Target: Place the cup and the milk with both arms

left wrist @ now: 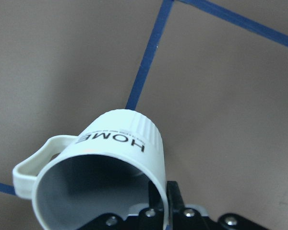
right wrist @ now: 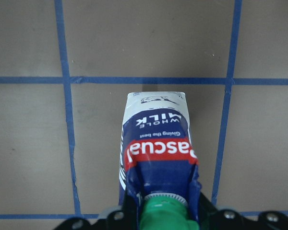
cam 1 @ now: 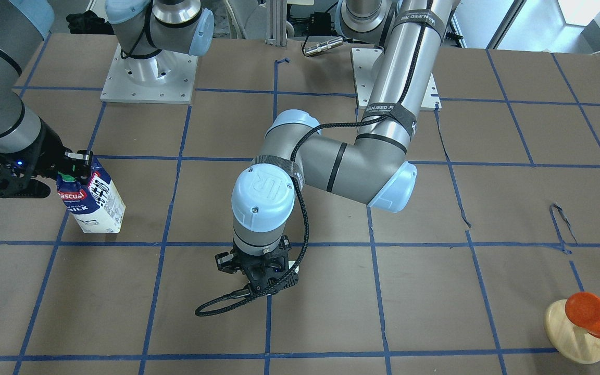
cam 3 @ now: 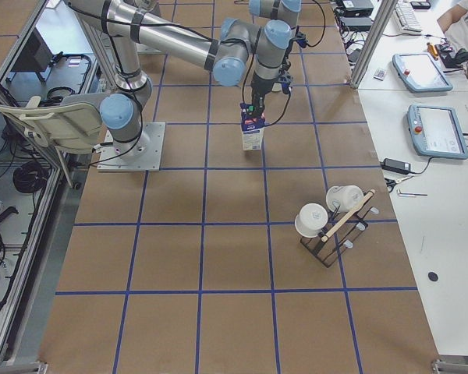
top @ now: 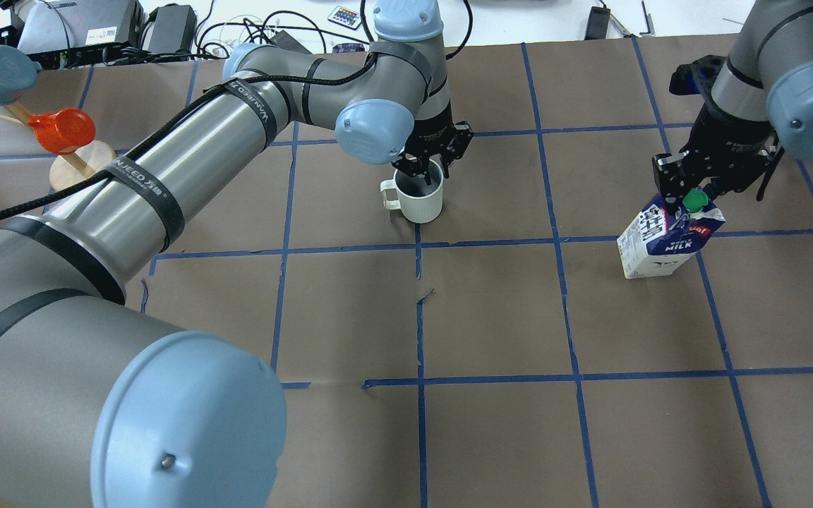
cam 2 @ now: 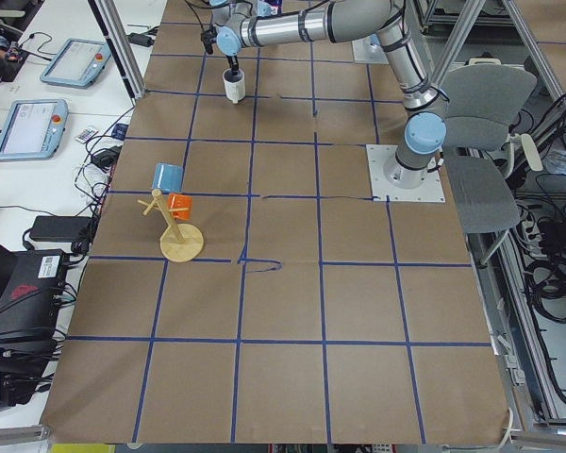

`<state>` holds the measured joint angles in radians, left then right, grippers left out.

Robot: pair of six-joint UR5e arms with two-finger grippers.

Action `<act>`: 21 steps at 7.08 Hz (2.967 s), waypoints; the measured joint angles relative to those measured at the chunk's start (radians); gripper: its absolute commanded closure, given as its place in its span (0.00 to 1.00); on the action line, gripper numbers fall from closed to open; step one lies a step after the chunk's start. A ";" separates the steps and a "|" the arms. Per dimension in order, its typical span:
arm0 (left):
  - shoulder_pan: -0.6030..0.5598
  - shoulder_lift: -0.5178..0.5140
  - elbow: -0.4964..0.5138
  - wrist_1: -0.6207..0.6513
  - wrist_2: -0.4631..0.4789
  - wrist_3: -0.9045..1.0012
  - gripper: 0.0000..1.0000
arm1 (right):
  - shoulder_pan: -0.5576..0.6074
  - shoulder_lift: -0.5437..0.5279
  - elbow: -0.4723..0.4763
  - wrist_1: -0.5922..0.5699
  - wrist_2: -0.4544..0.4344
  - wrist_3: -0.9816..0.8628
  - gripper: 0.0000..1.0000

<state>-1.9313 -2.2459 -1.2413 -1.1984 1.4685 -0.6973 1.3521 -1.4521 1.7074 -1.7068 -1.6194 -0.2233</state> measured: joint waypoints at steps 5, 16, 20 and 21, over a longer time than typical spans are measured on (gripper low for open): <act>0.115 0.259 -0.038 -0.217 0.003 0.375 0.00 | 0.248 0.165 -0.214 0.002 0.051 0.244 0.78; 0.313 0.643 -0.284 -0.393 0.053 0.673 0.00 | 0.352 0.377 -0.420 -0.033 0.134 0.387 0.73; 0.319 0.638 -0.267 -0.396 0.066 0.677 0.00 | 0.358 0.384 -0.434 -0.033 0.136 0.408 0.71; 0.320 0.638 -0.267 -0.396 0.065 0.676 0.00 | 0.363 0.391 -0.439 -0.033 0.140 0.418 0.71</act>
<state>-1.6118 -1.6079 -1.5080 -1.5943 1.5333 -0.0210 1.7150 -1.0615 1.2684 -1.7400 -1.4796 0.1952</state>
